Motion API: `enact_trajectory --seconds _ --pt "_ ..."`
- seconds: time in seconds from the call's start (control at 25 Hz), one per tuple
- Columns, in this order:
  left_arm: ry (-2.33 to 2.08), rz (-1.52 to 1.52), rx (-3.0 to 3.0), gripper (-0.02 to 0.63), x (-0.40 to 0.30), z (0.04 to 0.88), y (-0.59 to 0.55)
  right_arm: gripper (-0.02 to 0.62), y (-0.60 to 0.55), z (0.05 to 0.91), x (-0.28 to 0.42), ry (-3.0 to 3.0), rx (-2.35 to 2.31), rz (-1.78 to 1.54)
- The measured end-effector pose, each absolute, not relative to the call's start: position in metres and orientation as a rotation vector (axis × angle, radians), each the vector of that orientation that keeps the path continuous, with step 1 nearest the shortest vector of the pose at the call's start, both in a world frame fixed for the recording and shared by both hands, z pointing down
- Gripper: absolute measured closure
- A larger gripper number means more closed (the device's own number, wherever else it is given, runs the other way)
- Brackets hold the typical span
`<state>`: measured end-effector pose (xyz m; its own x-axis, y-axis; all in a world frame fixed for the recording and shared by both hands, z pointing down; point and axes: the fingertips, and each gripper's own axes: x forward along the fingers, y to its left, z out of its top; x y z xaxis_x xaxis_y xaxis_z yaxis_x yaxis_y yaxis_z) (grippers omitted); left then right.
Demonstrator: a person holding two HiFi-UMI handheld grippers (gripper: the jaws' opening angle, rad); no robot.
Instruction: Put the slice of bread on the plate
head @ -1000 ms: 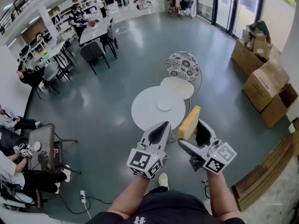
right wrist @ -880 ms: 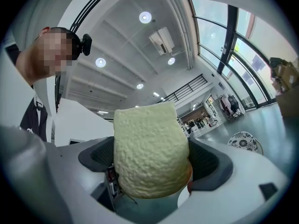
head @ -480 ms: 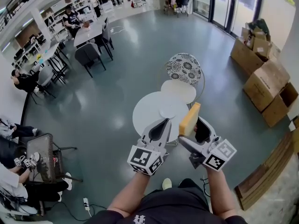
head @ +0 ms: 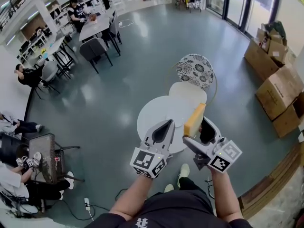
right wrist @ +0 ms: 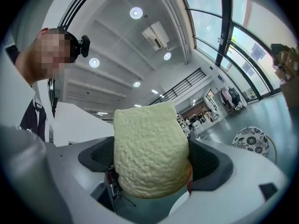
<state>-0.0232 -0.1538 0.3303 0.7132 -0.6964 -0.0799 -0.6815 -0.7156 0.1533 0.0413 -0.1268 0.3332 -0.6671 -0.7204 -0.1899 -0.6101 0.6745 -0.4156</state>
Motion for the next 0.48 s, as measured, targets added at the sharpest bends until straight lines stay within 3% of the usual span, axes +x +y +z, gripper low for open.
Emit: enact_trajectory --seconds 0.48 --pt "-1.291 -0.154 2.694 0.599 0.004 0.376 -0.266 0.094 -0.254 0.388 0.073 2.619 -0.943 -0.622"
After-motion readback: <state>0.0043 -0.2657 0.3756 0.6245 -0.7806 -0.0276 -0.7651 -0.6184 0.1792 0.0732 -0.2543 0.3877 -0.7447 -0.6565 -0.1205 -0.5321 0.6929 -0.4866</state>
